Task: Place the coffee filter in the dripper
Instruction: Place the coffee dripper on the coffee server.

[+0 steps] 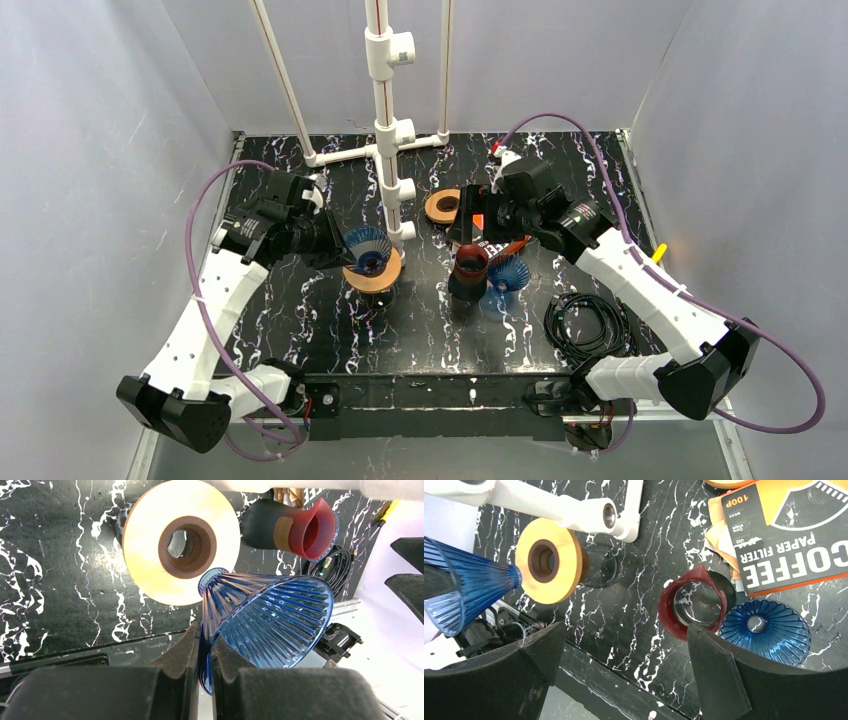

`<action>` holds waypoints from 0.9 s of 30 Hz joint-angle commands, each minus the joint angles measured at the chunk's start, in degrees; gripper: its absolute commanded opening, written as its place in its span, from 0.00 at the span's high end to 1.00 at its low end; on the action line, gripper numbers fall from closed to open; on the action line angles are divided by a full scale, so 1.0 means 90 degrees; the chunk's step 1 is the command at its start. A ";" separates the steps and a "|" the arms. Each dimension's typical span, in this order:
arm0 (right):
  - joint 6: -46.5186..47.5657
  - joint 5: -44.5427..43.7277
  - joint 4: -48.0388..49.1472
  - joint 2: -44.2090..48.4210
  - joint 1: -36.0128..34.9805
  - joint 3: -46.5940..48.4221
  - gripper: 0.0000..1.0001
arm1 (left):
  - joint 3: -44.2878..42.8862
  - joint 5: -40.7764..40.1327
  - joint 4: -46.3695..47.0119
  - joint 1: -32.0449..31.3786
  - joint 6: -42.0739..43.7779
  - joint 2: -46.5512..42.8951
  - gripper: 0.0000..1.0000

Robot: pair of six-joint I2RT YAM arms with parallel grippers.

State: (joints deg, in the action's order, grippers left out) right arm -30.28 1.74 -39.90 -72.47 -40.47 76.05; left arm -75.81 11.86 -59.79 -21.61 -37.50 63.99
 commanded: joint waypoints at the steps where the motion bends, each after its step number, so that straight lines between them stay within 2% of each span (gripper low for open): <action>1: -0.0133 0.0171 0.0477 0.0097 0.0089 0.0023 0.02 | 0.0003 0.0149 0.0368 0.0035 0.0036 0.0127 1.00; 20: 0.0115 0.0323 0.0596 -0.0144 0.0291 0.0116 0.02 | 0.0880 -0.0160 0.0779 0.0092 -0.0059 0.0164 1.00; 27: 0.0221 0.0473 0.0610 -0.0294 0.0374 0.0210 0.02 | 0.0878 -0.0221 0.0942 0.0105 -0.0064 0.0303 1.00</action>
State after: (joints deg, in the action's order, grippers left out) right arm -29.58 4.80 -36.95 -74.67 -37.56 76.07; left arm -68.31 11.35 -52.16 -21.10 -38.24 66.54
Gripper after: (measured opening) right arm 0.984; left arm 0.064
